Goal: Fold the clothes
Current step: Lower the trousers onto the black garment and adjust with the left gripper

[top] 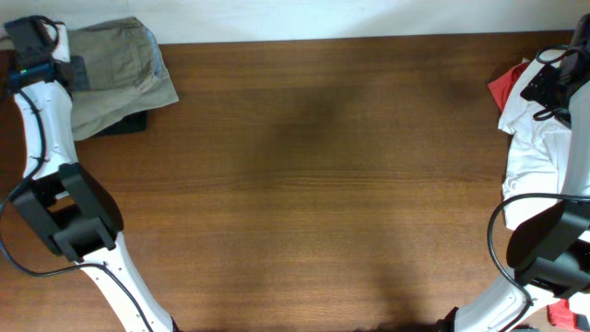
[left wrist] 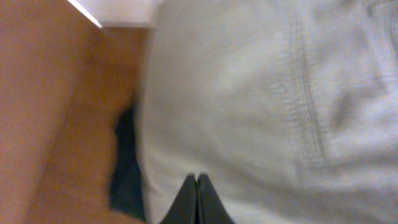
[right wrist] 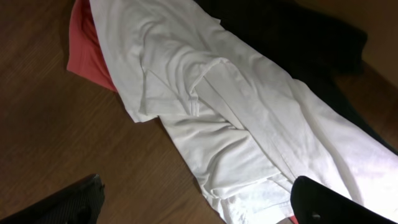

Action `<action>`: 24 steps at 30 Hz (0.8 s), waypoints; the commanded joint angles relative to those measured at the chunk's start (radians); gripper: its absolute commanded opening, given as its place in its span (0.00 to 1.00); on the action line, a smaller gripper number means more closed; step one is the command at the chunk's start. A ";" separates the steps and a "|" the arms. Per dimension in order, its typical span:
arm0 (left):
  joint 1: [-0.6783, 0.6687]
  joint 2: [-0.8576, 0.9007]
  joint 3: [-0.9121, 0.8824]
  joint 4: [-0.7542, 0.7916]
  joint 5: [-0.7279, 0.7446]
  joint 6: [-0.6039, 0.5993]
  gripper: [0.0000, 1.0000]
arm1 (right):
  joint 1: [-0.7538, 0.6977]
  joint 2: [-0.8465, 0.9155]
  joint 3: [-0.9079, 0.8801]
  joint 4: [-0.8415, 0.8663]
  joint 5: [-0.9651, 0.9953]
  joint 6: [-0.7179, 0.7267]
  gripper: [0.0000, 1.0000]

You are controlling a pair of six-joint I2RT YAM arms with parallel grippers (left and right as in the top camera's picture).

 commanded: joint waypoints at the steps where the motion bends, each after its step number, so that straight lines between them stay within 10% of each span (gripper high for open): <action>1: 0.007 -0.015 -0.001 -0.077 0.109 -0.114 0.01 | -0.002 -0.013 0.017 -0.001 0.015 0.007 0.99; 14: 0.093 0.229 -0.001 -0.066 0.084 -0.090 0.01 | -0.002 -0.013 0.017 -0.001 0.015 0.007 0.99; 24: 0.090 -0.048 0.031 -0.084 0.056 -0.125 0.11 | -0.002 -0.013 0.017 -0.001 0.015 0.007 0.98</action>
